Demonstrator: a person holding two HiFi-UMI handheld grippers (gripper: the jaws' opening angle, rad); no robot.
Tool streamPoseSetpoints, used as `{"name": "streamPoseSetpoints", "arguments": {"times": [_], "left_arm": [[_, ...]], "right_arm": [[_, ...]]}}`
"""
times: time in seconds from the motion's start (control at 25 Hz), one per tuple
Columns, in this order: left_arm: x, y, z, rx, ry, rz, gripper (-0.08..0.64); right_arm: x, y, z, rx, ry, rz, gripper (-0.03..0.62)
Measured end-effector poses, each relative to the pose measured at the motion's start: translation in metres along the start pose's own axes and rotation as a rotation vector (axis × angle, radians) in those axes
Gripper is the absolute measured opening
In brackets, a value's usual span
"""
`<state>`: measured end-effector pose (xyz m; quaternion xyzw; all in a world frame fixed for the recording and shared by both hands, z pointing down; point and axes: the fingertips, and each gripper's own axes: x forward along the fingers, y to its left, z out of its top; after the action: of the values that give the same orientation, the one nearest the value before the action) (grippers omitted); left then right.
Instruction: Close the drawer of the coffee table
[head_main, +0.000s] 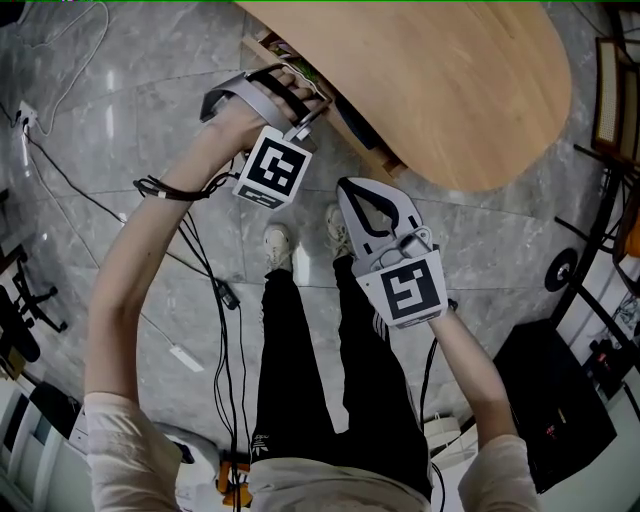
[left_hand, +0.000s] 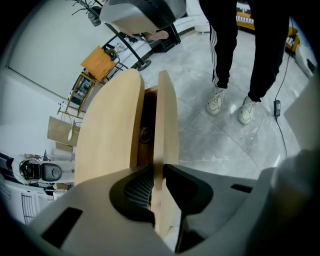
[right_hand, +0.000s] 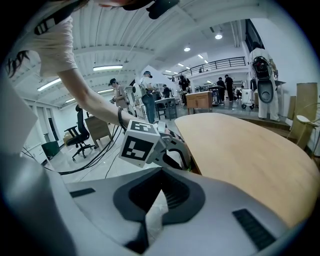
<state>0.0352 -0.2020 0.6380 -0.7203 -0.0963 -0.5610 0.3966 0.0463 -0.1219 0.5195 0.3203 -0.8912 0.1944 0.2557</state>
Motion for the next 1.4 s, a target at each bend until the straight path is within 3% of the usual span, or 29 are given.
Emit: {"name": "streamPoseSetpoints", "arguments": {"times": [0.16, 0.24, 0.32, 0.4, 0.48, 0.56, 0.64, 0.72, 0.8, 1.0, 1.4], "left_arm": [[0.001, 0.005, 0.0, -0.05, 0.005, 0.037, 0.084], [-0.002, 0.008, -0.003, -0.157, 0.002, 0.072, 0.103], [-0.008, 0.012, -0.007, -0.319, -0.006, 0.122, 0.112], [-0.019, 0.017, -0.015, -0.559, -0.019, 0.212, 0.112], [-0.035, 0.022, -0.025, -0.924, -0.084, 0.308, 0.102], [-0.048, 0.022, -0.029, -1.362, -0.265, 0.352, 0.008], [-0.054, 0.019, -0.029, -1.721, -0.473, 0.4, 0.006], [-0.051, 0.01, -0.028, -1.903, -0.553, 0.474, 0.006], [-0.04, 0.001, -0.019, -1.937, -0.576, 0.511, 0.006], [-0.013, -0.004, 0.016, -1.873, -0.65, 0.457, 0.006], [-0.005, -0.002, 0.018, -1.88, -0.707, 0.454, 0.006]], "right_arm": [[-0.005, 0.0, -0.006, -0.006, 0.005, 0.0, 0.006], [-0.007, 0.002, -0.01, 0.006, 0.011, -0.001, 0.006], [-0.01, 0.005, -0.012, -0.016, 0.011, 0.007, 0.006], [-0.013, 0.008, -0.013, -0.022, 0.008, 0.014, 0.006], [-0.016, 0.01, -0.014, -0.006, 0.001, 0.02, 0.006], [-0.017, 0.013, -0.014, 0.006, -0.015, 0.031, 0.006], [-0.018, 0.017, -0.012, 0.004, -0.034, 0.047, 0.006], [-0.019, 0.022, -0.01, 0.01, -0.048, 0.06, 0.006], [-0.019, 0.025, -0.008, 0.027, -0.069, 0.069, 0.006], [-0.023, 0.027, -0.021, 0.089, -0.052, 0.097, 0.005], [-0.022, 0.027, -0.029, 0.108, -0.088, 0.123, 0.006]]}}
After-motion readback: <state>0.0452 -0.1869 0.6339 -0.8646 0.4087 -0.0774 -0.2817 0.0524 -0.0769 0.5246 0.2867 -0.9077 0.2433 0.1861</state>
